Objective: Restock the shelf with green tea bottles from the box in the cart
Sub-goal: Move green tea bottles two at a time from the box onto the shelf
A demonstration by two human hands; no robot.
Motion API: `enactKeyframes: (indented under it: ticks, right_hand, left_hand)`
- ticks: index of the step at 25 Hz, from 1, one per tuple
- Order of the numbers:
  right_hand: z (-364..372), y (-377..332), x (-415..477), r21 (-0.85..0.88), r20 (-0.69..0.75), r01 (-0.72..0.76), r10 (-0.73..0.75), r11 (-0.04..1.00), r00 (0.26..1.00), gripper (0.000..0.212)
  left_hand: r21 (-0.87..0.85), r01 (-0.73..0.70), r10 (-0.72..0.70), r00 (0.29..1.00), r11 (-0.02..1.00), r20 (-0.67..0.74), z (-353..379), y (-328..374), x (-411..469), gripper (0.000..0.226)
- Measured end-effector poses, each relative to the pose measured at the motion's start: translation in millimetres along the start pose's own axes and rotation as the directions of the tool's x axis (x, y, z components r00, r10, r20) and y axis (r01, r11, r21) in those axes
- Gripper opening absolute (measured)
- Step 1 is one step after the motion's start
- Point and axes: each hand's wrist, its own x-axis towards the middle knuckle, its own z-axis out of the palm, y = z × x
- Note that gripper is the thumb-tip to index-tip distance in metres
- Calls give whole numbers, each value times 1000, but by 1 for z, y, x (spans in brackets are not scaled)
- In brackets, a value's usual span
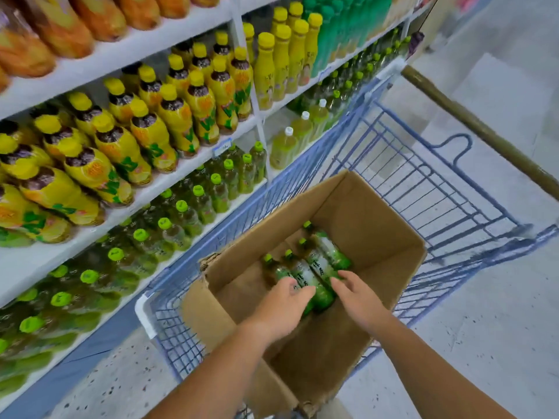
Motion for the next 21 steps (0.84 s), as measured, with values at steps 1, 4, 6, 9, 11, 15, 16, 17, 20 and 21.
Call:
enactKeyframes:
  ticks: [1,4,6,9,11,15,16,17,20,21]
  right_hand:
    - [3,4,21,-41,28,-2,3,999,1000,58]
    - [15,25,82,-200,109,0,22,980,994,59]
    - [20,37,120,-299,162,-7,58,954,985,61]
    - [32,54,168,-441,243,16,102,898,965,62]
    - [43,61,193,-472,269,5,138,882,953,62]
    - [67,80,229,-531,237,-7,156,847,959,53]
    - [73,86,236,-537,225,-10,155,843,962,48]
    - [77,90,241,-543,220,-6,149,840,964,43]
    - [85,98,252,-525,193,6,112,851,975,30]
    - [86,99,254,-526,181,20,89,850,980,27]
  left_hand:
    - [-20,16,-16,1000,1000,-2,5,-2,18,74]
    - [-25,58,-58,998,998,-13,20,-14,73,68]
    - [10,127,-127,991,992,-31,31,-31,107,64]
    - [89,242,-241,970,966,-27,49,-64,162,41]
    - [92,294,-290,955,951,-53,57,-79,186,29]
    - [23,416,-405,895,909,-187,66,-91,221,30]
    - [-14,419,-412,885,908,-217,70,-96,230,32]
    - [-44,415,-413,881,909,-230,75,-101,240,35]
    - [-134,405,-426,871,904,-243,96,-114,257,46]
    - [-172,400,-433,862,900,-265,102,-117,259,49]
